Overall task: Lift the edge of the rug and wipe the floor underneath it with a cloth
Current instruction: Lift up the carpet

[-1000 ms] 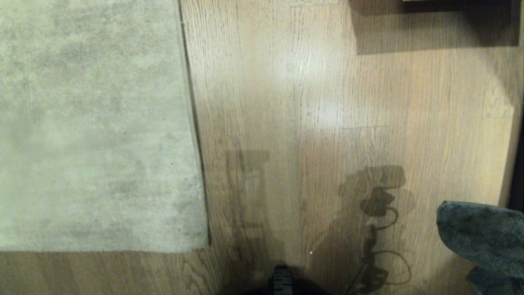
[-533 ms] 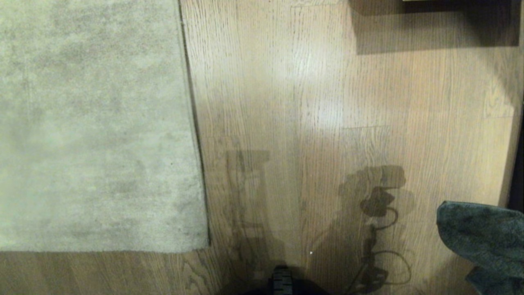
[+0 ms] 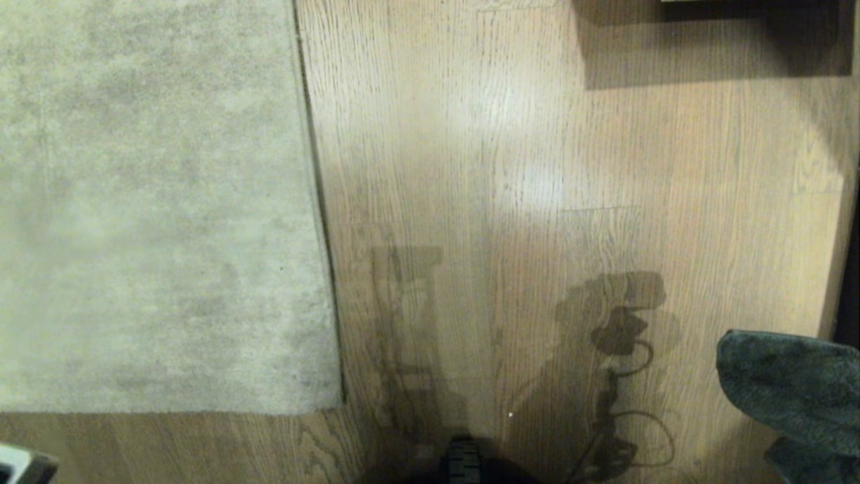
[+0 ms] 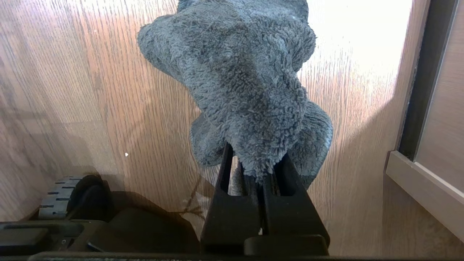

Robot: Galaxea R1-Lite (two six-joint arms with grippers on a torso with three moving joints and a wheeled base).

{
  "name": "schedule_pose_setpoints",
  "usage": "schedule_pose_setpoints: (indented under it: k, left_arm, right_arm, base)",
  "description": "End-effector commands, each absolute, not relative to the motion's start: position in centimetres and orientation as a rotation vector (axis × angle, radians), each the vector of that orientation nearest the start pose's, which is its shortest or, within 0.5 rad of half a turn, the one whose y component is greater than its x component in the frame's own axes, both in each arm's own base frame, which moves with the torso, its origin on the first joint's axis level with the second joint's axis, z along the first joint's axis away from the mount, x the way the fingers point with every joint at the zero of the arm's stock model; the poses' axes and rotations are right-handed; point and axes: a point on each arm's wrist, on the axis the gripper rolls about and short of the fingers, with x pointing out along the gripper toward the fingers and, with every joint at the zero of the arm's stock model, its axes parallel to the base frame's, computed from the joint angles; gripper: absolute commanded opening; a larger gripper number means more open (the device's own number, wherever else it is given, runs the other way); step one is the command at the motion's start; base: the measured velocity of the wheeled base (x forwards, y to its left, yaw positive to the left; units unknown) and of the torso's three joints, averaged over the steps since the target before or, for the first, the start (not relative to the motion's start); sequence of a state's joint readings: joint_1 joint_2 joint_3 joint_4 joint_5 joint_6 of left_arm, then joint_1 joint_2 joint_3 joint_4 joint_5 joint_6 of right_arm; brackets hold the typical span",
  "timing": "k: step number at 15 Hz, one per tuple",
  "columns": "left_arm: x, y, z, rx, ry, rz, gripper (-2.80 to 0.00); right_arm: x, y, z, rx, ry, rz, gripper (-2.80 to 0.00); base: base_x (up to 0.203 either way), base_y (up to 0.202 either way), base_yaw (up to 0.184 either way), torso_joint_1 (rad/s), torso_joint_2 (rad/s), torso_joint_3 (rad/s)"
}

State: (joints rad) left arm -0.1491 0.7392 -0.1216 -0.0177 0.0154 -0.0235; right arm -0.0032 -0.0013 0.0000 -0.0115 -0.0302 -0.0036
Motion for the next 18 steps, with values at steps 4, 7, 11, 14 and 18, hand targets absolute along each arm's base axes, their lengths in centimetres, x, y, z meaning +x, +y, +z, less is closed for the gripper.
schedule_pose_setpoints:
  k: [4,7,11,14,18]
  left_arm:
    - [9.7,-2.4,11.7,0.073,0.595,-0.224,-2.80]
    - [11.6,-3.8,12.5,0.103,0.606,-0.297,-2.80]
    - [14.1,-6.0,11.9,0.155,0.655,-0.341,-2.80]
    - [16.3,-8.7,10.6,0.191,0.615,-0.331,-2.80]
    - [17.7,-12.6,8.4,0.240,0.583,-0.218,0.00]
  right_arm:
    - [-2.3,-0.1,7.7,-0.004,-0.012,-0.034,-2.80]
    - [-2.3,-0.1,7.7,-0.003,-0.012,-0.034,-2.80]
    - [-2.3,-0.1,7.7,-0.003,-0.012,-0.034,-2.80]
    - [-2.3,-0.1,7.7,-0.004,-0.012,-0.034,-2.80]
    - [-2.3,-0.1,7.7,-0.003,-0.012,-0.034,-2.80]
  base:
    - [0.000,0.000,0.000,0.000,0.00,0.000]
    - [0.000,0.000,0.000,0.000,0.00,0.000]
    - [0.000,0.000,0.000,0.000,0.00,0.000]
    - [0.000,0.000,0.000,0.000,0.00,0.000]
    - [0.000,0.000,0.000,0.000,0.00,0.000]
